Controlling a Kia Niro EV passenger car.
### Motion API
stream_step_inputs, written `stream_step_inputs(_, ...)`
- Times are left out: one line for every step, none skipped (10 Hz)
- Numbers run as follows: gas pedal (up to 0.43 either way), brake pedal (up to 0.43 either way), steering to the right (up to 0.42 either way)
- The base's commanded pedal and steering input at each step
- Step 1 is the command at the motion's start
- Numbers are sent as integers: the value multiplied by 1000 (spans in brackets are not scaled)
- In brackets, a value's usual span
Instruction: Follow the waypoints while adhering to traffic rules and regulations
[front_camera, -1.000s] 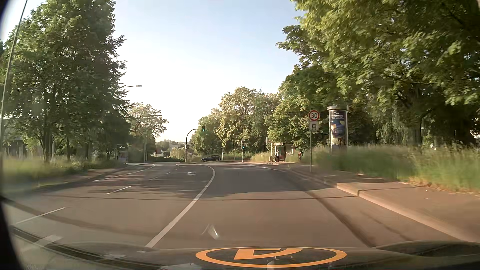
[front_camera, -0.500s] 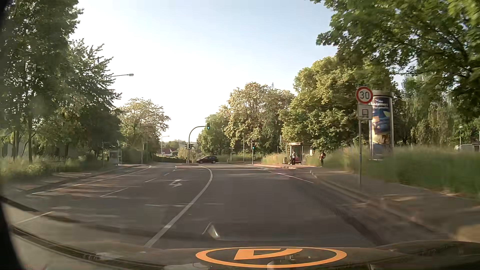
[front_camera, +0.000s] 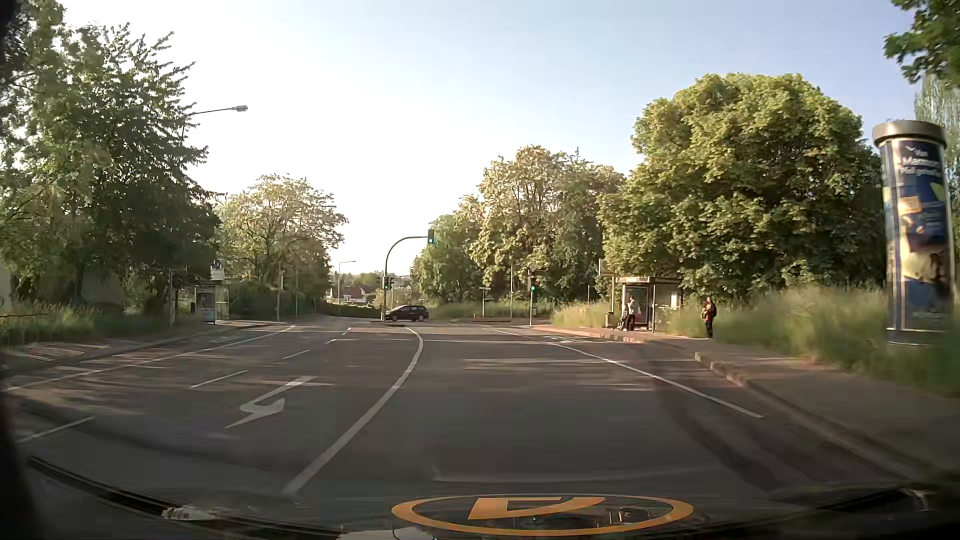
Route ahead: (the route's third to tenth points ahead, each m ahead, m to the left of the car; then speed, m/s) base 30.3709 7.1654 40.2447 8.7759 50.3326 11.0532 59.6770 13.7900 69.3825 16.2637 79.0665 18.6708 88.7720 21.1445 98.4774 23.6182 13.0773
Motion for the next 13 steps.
stream_step_inputs(118,0,-30)
stream_step_inputs(118,0,-30)
stream_step_inputs(118,0,-30)
stream_step_inputs(118,0,-30)
stream_step_inputs(118,0,-31)
stream_step_inputs(118,0,-30)
stream_step_inputs(130,0,-30)
stream_step_inputs(130,0,-30)
stream_step_inputs(130,0,-30)
stream_step_inputs(130,0,-30)
stream_step_inputs(138,0,-30)
stream_step_inputs(138,0,-30)
stream_step_inputs(138,0,-30)
